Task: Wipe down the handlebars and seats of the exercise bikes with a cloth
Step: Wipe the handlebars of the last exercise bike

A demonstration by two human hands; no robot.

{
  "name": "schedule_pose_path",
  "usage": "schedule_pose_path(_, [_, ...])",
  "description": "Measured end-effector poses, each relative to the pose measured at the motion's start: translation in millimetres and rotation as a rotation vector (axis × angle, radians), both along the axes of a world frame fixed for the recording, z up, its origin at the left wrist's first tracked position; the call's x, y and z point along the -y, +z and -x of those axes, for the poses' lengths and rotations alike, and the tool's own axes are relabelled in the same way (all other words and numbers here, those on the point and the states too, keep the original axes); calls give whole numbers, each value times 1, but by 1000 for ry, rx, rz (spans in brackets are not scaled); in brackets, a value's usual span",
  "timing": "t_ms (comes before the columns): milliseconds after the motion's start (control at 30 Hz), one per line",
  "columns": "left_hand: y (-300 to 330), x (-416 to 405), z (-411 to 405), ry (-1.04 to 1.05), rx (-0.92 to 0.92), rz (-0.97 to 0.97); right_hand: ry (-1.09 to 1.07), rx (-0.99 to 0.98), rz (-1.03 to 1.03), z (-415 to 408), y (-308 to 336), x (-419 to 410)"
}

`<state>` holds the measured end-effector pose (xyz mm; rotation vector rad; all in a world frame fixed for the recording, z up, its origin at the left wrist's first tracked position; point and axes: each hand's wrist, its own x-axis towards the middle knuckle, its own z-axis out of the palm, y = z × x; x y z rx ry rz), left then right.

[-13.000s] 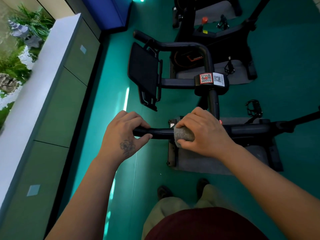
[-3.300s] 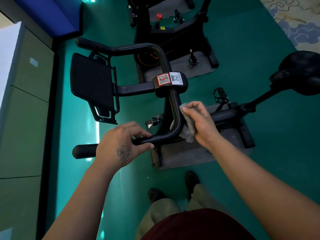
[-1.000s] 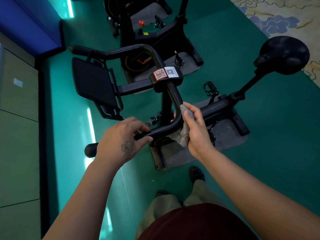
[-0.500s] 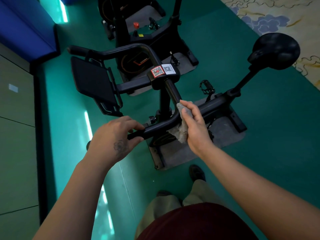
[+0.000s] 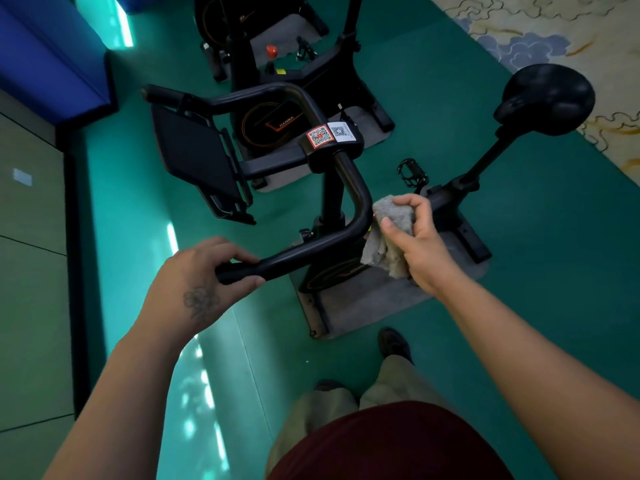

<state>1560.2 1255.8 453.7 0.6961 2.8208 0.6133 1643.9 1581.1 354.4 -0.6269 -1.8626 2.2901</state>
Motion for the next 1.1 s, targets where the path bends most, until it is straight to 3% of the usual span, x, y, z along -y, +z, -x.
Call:
schedule_pose_path(233, [-1, 0, -2, -7, -22, -12, -64, 68, 138, -10, -3, 66])
schedule_pose_path(433, [-2, 0, -6, 5, -53, -35, -57, 10, 35, -21, 0, 107])
schedule_pose_path(567, [-2, 1, -8, -13, -79, -34, -174, 23, 39, -18, 2, 101])
schedule_pose_path(700, [-3, -2, -15, -60, -268, -15, -205, 111, 118, -17, 6, 87])
schedule_pose_path(800, [4, -14, -40, -86, -422, -187, -175, 194, 109, -19, 13, 82])
schedule_pose_path(867, [2, -26, -60, -95, -347, -302, -145, 219, 117, -20, 21, 78])
schedule_pose_path(967, [-13, -41, -85, -89, -75, -385, -116, 213, 177, -25, 33, 68])
schedule_pose_path(1100, [-34, -65, -111, 68, 142, -449, -9, 190, 288, -27, 46, 49])
